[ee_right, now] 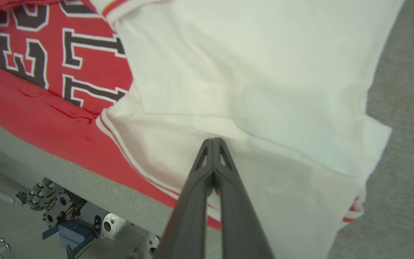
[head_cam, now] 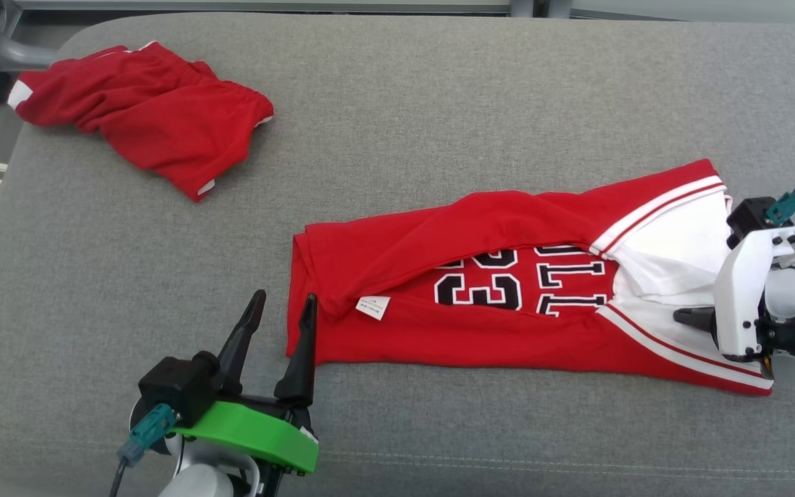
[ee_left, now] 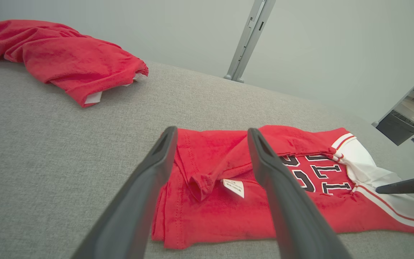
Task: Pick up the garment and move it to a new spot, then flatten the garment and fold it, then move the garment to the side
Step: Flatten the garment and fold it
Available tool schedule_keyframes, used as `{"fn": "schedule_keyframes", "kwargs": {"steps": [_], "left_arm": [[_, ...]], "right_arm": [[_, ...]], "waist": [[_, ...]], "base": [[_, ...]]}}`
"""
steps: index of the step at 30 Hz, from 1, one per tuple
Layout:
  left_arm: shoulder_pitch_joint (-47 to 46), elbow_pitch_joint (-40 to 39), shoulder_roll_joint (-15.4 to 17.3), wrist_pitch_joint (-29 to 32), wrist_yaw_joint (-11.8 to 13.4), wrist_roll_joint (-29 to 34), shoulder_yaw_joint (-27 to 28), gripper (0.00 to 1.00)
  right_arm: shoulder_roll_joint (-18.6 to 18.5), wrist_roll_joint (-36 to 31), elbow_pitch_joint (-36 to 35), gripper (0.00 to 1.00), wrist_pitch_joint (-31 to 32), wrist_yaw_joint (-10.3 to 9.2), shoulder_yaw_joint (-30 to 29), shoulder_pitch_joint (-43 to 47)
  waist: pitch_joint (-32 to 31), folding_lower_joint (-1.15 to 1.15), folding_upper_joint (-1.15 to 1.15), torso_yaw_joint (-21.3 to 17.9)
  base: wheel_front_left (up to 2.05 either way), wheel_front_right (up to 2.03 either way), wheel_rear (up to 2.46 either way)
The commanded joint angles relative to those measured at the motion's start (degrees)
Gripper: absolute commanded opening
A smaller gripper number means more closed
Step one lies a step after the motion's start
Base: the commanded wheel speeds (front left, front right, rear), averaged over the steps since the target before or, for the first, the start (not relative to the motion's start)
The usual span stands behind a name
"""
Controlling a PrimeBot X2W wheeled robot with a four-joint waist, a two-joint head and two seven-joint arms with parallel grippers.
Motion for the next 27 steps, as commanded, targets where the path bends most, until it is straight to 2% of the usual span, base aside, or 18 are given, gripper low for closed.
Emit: {"fn": "schedule_keyframes", "kwargs": {"steps": [1, 4, 9, 11, 13, 14, 15, 20, 27], "left_arm": [[0.7, 0.0, 0.2, -0.2, 0.3, 0.3, 0.2, 1.00], [0.9, -0.2, 0.4, -0.2, 0.3, 0.3, 0.4, 1.00], [1.3, -0.6, 0.9, -0.2, 0.6, 0.4, 0.6, 1.00], [1.9, -0.8, 1.3, 0.1, 0.9, 0.5, 0.6, 1.00], [2.1, -1.0, 1.4, 0.2, 1.0, 0.6, 0.3, 1.00], [2.2, -1.0, 1.4, 0.3, 1.2, 0.7, 0.3, 1.00], [2.2, -1.1, 1.4, 0.5, 1.3, 0.7, 0.2, 1.00], [2.0, -1.4, 1.4, 0.8, 1.5, 0.9, -0.4, 1.00], [2.7, -1.9, 1.5, 1.2, 2.2, 1.0, -0.9, 1.00]], "right_arm": [[-0.3, 0.2, -0.5, 0.00, -0.5, -0.02, -0.2, 1.4], [-0.6, 0.9, -2.7, 0.00, -3.0, -0.02, -2.1, 3.7], [-1.3, 1.4, -5.1, 0.00, -11.0, -0.02, -7.7, 6.6], [-1.9, 0.8, -5.6, 0.27, -15.3, -0.02, -11.0, 7.8], [-1.9, 0.2, -5.3, 0.46, -17.3, -0.02, -12.8, 8.8], [-1.8, 0.0, -5.0, 0.77, -18.4, -0.02, -13.8, 9.1], [-1.6, -0.2, -4.8, 1.00, -19.3, -0.02, -14.6, 9.5], [-0.4, -0.8, -1.9, 1.00, -22.5, -0.02, -18.6, 12.2], [3.2, -0.9, 4.5, 1.00, -25.3, -0.02, -22.5, 16.0]], "waist": [[-0.4, 0.00, 0.00, -0.6], [-0.7, 0.00, 0.00, -1.3], [-1.5, 0.00, 0.00, -2.5], [-2.2, 0.00, 0.00, -3.2], [-2.6, 0.00, 0.00, -3.5], [-2.7, 0.00, 0.00, -3.7], [-2.9, 0.00, 0.00, -3.7], [-3.4, 0.00, 0.00, -3.5], [-3.6, 0.00, 0.00, -1.7]], "base": [[0.00, 0.00, 0.00], [0.00, 0.00, 0.00], [0.00, 0.00, 0.00], [0.00, 0.00, 0.00], [0.00, 0.00, 0.00], [0.00, 0.00, 0.00], [0.00, 0.00, 0.00], [0.00, 0.00, 0.00], [0.00, 0.00, 0.00]]}}
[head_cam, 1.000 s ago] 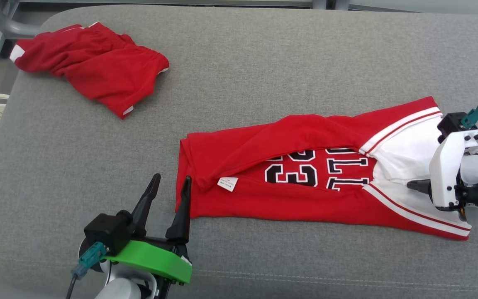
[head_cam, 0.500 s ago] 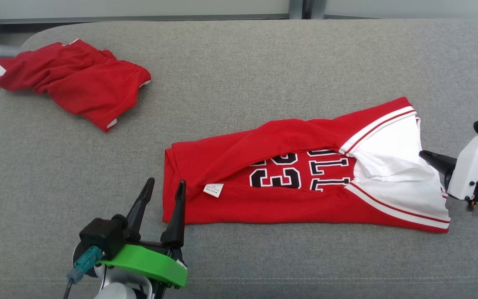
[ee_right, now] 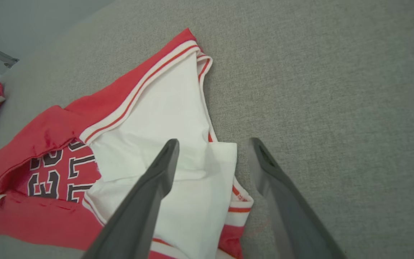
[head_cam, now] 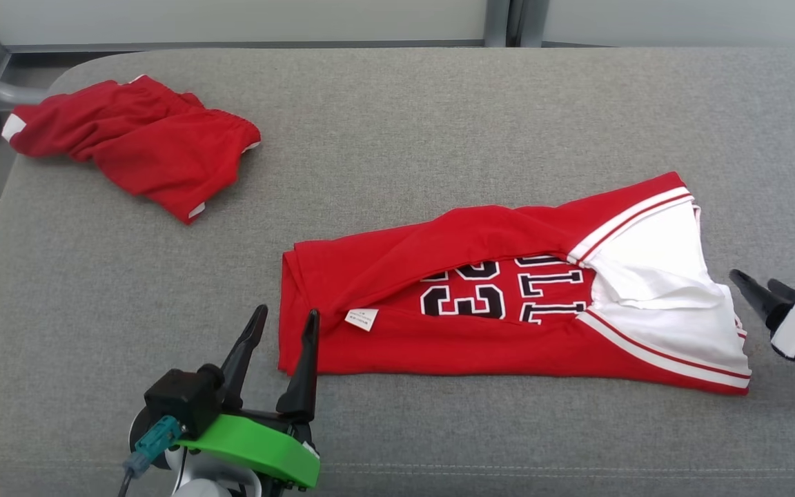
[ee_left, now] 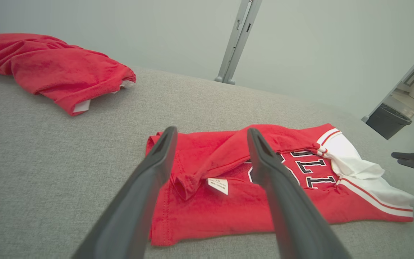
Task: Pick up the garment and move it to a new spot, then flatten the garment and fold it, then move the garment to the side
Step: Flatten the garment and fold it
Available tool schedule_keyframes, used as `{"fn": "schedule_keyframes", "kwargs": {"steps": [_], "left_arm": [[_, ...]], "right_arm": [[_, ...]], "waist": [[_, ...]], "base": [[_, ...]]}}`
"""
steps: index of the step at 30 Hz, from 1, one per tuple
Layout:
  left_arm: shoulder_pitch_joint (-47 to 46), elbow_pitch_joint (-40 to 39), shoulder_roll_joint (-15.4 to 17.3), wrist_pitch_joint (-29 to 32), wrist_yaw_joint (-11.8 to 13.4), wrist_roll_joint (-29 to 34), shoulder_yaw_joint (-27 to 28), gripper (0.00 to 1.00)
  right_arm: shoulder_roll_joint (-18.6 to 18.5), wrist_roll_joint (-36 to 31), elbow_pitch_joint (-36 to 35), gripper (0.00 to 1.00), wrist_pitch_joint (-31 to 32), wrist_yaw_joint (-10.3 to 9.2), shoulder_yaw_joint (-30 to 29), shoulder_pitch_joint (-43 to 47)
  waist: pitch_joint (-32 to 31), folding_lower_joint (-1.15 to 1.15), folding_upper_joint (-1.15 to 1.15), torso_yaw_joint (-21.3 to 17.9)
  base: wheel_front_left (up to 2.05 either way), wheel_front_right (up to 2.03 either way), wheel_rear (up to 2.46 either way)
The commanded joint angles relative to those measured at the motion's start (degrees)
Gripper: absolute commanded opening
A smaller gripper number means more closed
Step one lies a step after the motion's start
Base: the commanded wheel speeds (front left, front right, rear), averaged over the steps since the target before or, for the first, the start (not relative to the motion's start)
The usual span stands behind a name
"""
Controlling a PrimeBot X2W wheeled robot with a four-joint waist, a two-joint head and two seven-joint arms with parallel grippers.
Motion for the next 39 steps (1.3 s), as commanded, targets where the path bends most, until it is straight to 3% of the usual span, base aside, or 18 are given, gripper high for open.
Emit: {"fn": "schedule_keyframes", "kwargs": {"steps": [1, 14, 19, 37, 38, 39], "left_arm": [[0.9, -0.2, 0.5, 0.1, 0.3, 0.4, 0.0, 1.00], [1.3, -1.7, 1.5, 1.0, 1.0, 0.4, -0.2, 1.00], [1.7, -2.1, 1.6, 1.2, 1.2, 0.4, -0.6, 1.00], [0.8, -2.2, 1.3, 0.8, 1.3, -0.4, -0.6, 1.00], [0.7, -2.1, 1.3, 0.8, 1.2, -0.4, -0.5, 1.00], [0.6, -2.0, 1.3, 0.7, 1.1, -0.5, -0.5, 1.00]], "right_arm": [[1.6, -0.1, 2.3, 1.00, -0.9, 0.00, -0.9, 1.6], [9.6, 1.5, 15.7, 1.00, -3.4, 0.00, -6.6, -1.6], [10.7, 1.2, 18.3, 1.00, -3.6, 0.00, -7.4, -3.4], [17.2, -4.6, 27.4, 1.00, 2.1, 0.03, -2.0, -9.0], [17.6, -5.3, 27.4, 0.98, 2.7, 0.15, -1.2, -9.2], [17.8, -6.1, 27.5, 0.69, 3.2, 0.22, -0.4, -9.3]], "waist": [[0.1, 0.00, 0.00, 1.1], [0.1, 0.00, 0.00, 4.2], [-0.1, 0.00, 0.00, 5.1], [1.5, 0.00, 0.00, 6.3], [1.5, 0.00, 0.00, 6.3], [1.6, 0.00, 0.00, 6.3]], "base": [[0.00, 0.00, 0.00], [0.00, 0.00, 0.00], [0.00, 0.00, 0.00], [0.00, 0.00, 0.00], [0.00, 0.00, 0.00], [0.00, 0.00, 0.00]]}}
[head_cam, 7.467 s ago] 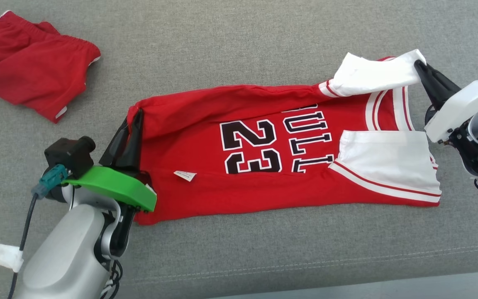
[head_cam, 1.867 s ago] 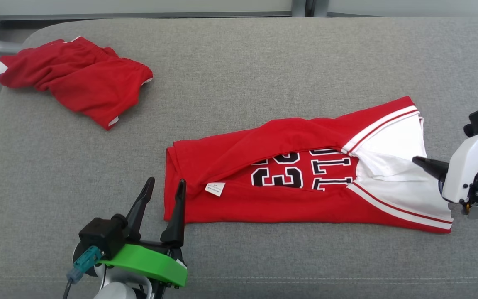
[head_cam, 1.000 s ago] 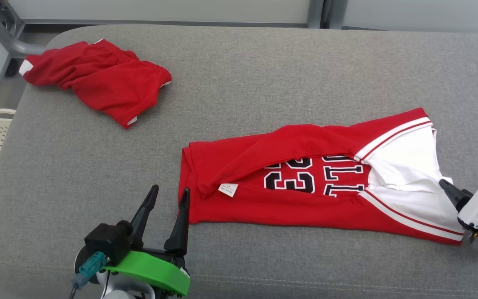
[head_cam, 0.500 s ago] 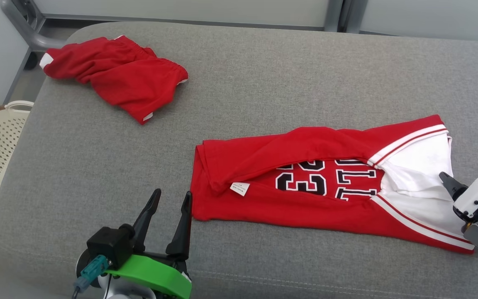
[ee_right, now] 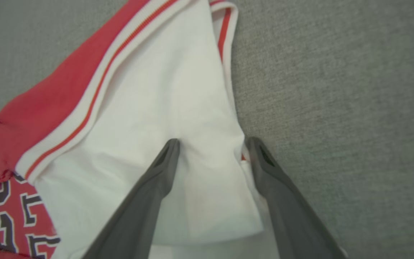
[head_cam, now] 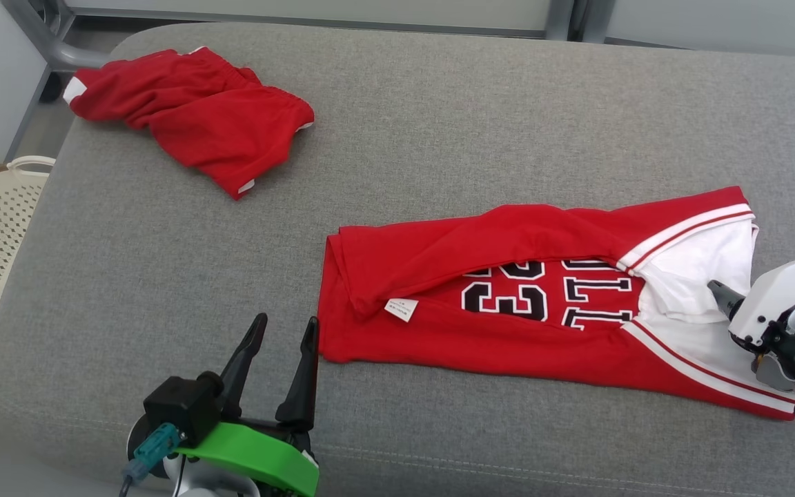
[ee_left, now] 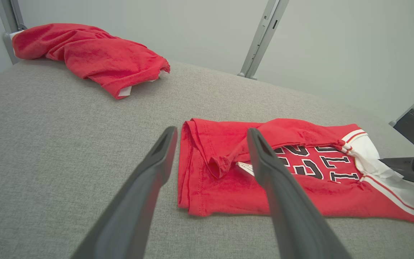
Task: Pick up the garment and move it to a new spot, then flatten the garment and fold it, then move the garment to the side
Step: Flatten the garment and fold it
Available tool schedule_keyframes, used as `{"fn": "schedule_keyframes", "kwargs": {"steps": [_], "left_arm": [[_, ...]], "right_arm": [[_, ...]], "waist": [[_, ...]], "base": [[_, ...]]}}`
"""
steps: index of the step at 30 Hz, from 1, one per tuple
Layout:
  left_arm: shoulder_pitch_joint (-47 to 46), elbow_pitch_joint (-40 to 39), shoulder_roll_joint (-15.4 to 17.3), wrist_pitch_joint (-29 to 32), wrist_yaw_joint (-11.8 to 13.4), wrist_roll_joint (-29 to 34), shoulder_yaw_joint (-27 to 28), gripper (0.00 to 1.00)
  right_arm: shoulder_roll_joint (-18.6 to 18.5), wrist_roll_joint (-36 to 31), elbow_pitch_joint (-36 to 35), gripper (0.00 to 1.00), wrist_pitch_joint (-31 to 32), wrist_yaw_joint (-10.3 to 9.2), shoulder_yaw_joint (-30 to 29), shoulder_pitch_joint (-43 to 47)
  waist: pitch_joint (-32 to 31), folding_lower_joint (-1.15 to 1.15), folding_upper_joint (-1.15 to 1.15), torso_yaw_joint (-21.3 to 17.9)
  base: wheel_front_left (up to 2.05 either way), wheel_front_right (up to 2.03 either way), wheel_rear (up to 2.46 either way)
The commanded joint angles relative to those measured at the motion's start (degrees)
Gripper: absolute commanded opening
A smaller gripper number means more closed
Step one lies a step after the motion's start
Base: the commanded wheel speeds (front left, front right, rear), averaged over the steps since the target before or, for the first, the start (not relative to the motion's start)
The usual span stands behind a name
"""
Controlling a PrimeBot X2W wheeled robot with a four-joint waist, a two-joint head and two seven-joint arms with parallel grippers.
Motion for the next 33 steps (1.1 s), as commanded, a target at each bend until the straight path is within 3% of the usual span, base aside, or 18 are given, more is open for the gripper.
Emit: {"fn": "schedule_keyframes", "kwargs": {"steps": [1, 3, 4, 15, 29, 33], "left_arm": [[-0.7, 0.2, -0.1, -0.4, 0.0, -0.2, 0.2, 1.00], [-0.7, 0.3, -0.1, -0.4, 0.1, -0.2, 0.3, 1.00], [-0.7, 0.4, -0.1, -0.5, 0.1, -0.3, 0.3, 1.00], [-0.5, 0.5, -0.2, -1.0, 0.4, -0.4, 0.8, 1.00], [-0.8, -0.7, 0.6, -0.9, 0.7, 0.0, 1.0, 1.00], [-0.8, -0.8, 0.7, -0.8, 0.8, 0.0, 1.0, 1.00]], "right_arm": [[3.1, -1.4, 0.7, 0.38, 2.2, 0.52, 2.3, 1.1], [3.2, -2.8, 1.0, 0.09, 3.1, 0.52, 3.7, 0.9], [3.2, -3.1, 1.1, 0.00, 3.2, 0.52, 4.0, 0.7], [-0.7, -4.3, 1.1, 0.00, 0.5, 0.23, 2.6, -3.5], [-9.3, -5.6, -0.4, 0.00, 0.8, 0.24, 0.2, -7.4], [-10.2, -6.1, -0.9, 0.00, 1.2, 0.24, -0.5, -8.2]], "waist": [[0.1, 0.00, 0.00, 0.1], [0.0, 0.00, 0.00, 0.1], [0.0, 0.00, 0.00, 0.1], [-0.1, 0.00, 0.00, -1.4], [-0.1, 0.00, 0.00, -6.3], [-0.2, 0.00, 0.00, -7.9]], "base": [[0.00, 0.00, 0.00], [0.00, 0.00, 0.00], [0.00, 0.00, 0.00], [0.00, 0.00, 0.00], [0.00, 0.00, 0.00], [0.00, 0.00, 0.00]]}}
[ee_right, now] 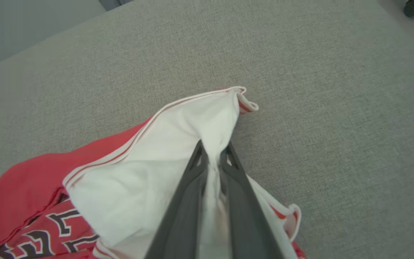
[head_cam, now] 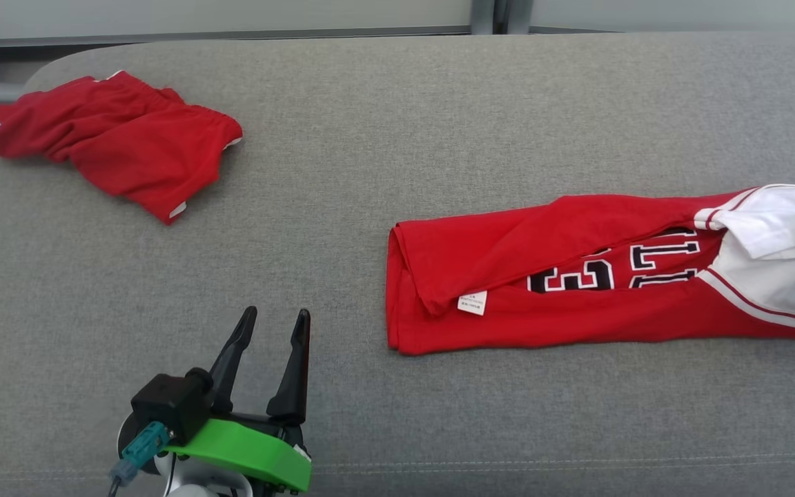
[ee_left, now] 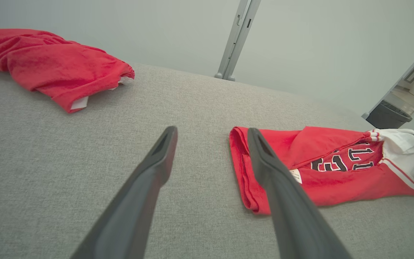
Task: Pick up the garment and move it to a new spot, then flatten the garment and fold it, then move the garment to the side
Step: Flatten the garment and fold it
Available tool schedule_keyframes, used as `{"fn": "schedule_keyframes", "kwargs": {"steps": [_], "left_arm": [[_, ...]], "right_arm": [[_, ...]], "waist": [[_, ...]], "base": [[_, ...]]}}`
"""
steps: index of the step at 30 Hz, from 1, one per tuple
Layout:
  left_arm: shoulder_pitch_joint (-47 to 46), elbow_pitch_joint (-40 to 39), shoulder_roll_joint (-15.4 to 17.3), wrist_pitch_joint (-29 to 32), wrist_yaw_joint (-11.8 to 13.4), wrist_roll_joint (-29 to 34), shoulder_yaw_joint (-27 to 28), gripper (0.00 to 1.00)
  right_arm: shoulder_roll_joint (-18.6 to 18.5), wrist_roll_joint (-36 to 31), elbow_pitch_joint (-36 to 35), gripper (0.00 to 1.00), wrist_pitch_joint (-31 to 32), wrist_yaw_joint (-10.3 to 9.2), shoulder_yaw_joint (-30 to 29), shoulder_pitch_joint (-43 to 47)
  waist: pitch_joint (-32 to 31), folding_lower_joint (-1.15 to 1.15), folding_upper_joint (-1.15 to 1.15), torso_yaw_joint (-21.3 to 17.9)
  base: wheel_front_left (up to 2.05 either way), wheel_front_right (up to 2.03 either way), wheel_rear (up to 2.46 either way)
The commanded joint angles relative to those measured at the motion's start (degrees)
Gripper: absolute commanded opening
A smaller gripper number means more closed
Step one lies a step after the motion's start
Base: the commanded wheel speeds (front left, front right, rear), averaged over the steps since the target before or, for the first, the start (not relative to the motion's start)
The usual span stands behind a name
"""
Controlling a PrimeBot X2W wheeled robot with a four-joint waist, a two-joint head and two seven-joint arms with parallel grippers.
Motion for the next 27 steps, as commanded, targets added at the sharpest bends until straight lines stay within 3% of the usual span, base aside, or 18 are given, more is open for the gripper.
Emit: {"fn": "schedule_keyframes", "kwargs": {"steps": [1, 18, 25, 27], "left_arm": [[-0.7, -0.1, 0.3, 0.1, 0.3, 0.2, 0.2, 1.00], [-0.4, 1.2, -0.9, -0.6, -0.5, -0.8, 0.0, 1.00], [0.6, 1.8, -1.7, -1.0, -1.2, -1.1, -0.1, 1.00], [0.9, 2.2, -2.2, -1.2, -1.7, -1.2, -0.2, 1.00]], "right_arm": [[0.2, -0.4, -0.6, 0.00, 0.2, -0.10, -0.2, -0.8], [3.0, -5.9, -25.4, 0.00, 8.8, -0.06, 3.2, 3.5], [7.9, -11.3, -33.1, 0.00, 15.0, -0.06, 2.5, 6.4], [11.2, -13.9, -33.6, 0.00, 17.1, -0.06, 2.3, 6.6]], "waist": [[-0.1, 0.00, 0.00, -1.1], [-2.7, 0.00, 0.00, -3.3], [-4.8, 0.00, 0.00, -2.3], [-5.6, 0.00, 0.00, -1.5]], "base": [[0.00, 0.00, 0.00], [0.00, 0.00, 0.00], [0.00, 0.00, 0.00], [0.00, 0.00, 0.00]]}}
